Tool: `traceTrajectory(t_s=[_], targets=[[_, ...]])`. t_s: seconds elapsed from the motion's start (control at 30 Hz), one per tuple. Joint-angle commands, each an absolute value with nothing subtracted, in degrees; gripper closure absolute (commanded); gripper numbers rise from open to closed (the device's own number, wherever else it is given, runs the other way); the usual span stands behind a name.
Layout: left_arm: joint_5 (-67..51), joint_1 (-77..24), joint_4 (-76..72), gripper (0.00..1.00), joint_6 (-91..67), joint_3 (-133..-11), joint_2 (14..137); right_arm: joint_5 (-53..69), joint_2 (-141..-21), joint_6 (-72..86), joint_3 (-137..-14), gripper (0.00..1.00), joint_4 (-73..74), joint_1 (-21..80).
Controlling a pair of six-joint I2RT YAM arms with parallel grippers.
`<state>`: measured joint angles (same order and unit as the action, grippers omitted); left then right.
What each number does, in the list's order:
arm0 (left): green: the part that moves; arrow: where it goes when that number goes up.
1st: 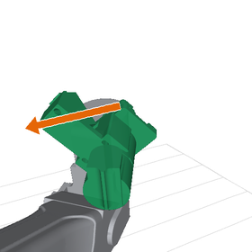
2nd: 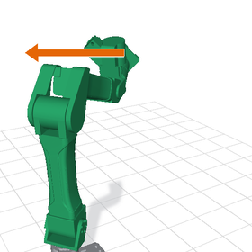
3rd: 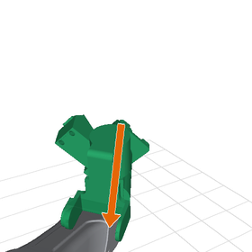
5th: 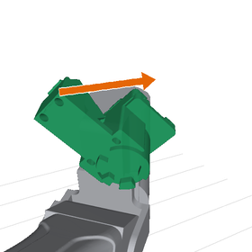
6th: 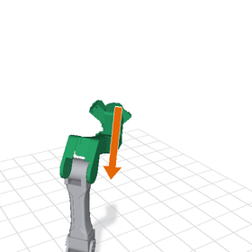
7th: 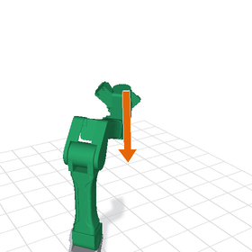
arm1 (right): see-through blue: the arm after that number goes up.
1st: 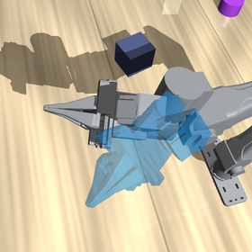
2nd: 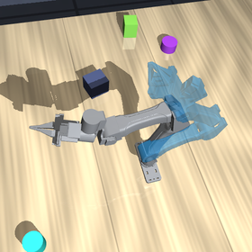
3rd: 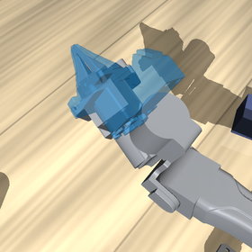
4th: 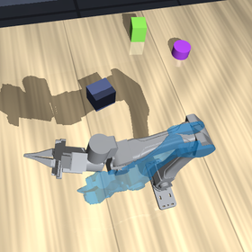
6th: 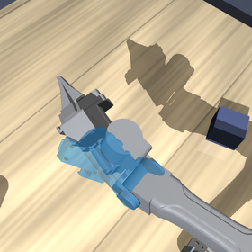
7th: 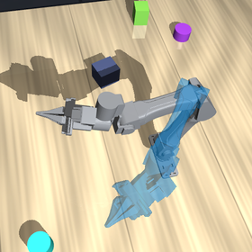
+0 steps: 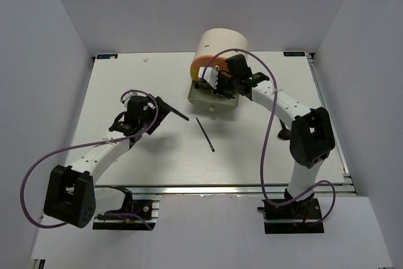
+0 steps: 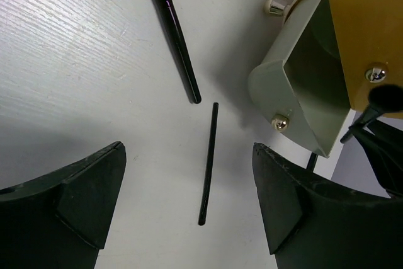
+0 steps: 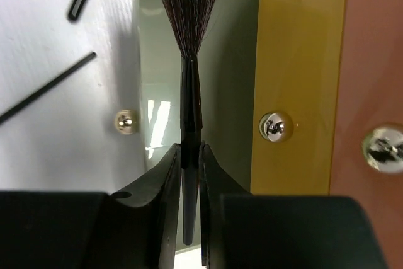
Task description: Organize the makeup
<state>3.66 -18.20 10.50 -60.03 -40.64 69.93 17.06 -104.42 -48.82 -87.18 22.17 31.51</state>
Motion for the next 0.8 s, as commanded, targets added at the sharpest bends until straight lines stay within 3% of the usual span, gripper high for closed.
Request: traceTrajectory(t_s=[0.0,0.1,0.2,0.3,0.47,0.77], targets=[[2.29,-17.93,8.88,0.10,-60.64,-41.04,70.57,13.80,-105.90,-53.26,-90.00,0.84,20.83,31.55],[1.94,-17.93,7.91,0.12,-61.26,-41.83,72.33,12.40,-107.84,-53.09,-90.17,0.63,20.57,31.55],[1.76,-17.93,7.73,0.14,-62.05,-43.85,75.58,12.04,-108.19,-51.60,-90.18,0.55,20.39,31.55],[1.93,-17.93,9.84,0.18,-63.28,-47.45,80.06,12.39,-107.32,-48.87,-91.05,0.54,20.13,31.46],[0.45,-17.93,17.65,0.37,-64.95,-55.88,89.72,14.76,-101.44,-41.78,-90.89,0.54,19.08,30.15],[4.92,-17.93,40.15,0.31,-64.07,-79.34,108.53,17.40,-85.18,-30.68,-71.65,0.52,7.73,24.70]])
